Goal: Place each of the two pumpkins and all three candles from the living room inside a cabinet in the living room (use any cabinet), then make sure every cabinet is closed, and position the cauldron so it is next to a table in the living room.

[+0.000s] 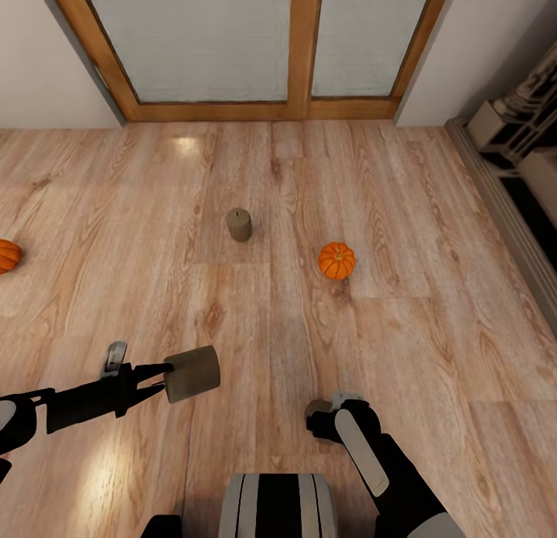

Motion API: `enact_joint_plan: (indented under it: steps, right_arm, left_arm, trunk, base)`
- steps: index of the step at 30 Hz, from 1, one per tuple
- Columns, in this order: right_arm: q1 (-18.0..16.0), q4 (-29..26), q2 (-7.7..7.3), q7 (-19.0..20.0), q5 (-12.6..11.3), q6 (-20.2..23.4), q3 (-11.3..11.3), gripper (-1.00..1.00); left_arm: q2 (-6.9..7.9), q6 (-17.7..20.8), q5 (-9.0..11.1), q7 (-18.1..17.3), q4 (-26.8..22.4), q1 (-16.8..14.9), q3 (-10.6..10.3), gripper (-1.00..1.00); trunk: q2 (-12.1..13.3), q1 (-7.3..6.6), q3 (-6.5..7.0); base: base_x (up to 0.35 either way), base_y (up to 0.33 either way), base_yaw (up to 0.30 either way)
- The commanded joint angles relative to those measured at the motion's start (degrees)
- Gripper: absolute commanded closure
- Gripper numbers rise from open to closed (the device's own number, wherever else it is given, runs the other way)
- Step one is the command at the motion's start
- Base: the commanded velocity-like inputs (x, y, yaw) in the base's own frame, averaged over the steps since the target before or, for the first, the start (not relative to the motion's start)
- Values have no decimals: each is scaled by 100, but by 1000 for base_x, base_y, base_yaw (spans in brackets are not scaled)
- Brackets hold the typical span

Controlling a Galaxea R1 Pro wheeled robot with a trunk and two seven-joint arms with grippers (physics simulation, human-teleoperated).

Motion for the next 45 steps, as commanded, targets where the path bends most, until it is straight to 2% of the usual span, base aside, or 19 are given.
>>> enact_joint_plan:
  steps: [1, 20, 22, 34, 37, 45]
  right_arm:
    - [-3, -5, -1, -60, -57, 7, 8, -100]
    - [-4, -13, -1, -60, -57, 7, 12, -100]
    - [-4, -13, -1, -60, -57, 7, 10, -100]
    - [-2, -13, -1, -60, -57, 7, 11, -100]
    - [-1, -9, -1, -60, -57, 7, 9, -100]
    - [-4, -5, -1, -51, -57, 7, 13, -100]
  left_arm:
    - [0, 16, 68, 58, -3, -2, 4, 100]
    - [0, 16, 68, 58, -3, -2, 6, 100]
    - [0, 16, 68, 58, -3, -2, 6, 100]
    - [0, 16, 71, 58, -3, -2, 6, 100]
    - [0, 16, 71, 58, -3, -2, 6, 100]
    - [0, 16, 72, 58, -3, -2, 6, 100]
  trunk:
    - [-1, -1, -3]
    - [-1, -1, -3]
    - [-4, 5, -48]
    - [-4, 5, -48]
    - [-8, 12, -114]
    - [-8, 12, -114]
  base:
    - [18, 0, 0]
    - [32, 0, 0]
    - [0, 0, 0]
    - [0, 0, 0]
    - [0, 0, 0]
    - [0, 0, 0]
